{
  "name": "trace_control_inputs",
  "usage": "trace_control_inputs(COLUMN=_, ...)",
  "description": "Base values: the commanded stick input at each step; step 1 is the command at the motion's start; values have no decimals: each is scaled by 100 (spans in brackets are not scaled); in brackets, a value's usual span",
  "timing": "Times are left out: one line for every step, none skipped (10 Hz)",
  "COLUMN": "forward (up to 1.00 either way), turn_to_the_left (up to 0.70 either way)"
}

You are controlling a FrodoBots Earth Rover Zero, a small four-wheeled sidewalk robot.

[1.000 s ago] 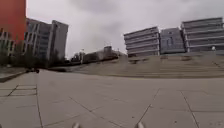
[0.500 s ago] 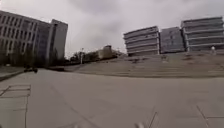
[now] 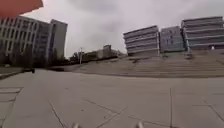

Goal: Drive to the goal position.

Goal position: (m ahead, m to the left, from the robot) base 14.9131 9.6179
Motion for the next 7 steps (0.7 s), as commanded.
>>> trace_control_inputs(forward=82, turn_to_the_left=33)
trace_control_inputs(forward=82, turn_to_the_left=33)
trace_control_inputs(forward=82, turn_to_the_left=33)
trace_control_inputs(forward=82, turn_to_the_left=33)
trace_control_inputs(forward=82, turn_to_the_left=33)
trace_control_inputs(forward=82, turn_to_the_left=14)
trace_control_inputs(forward=82, turn_to_the_left=0)
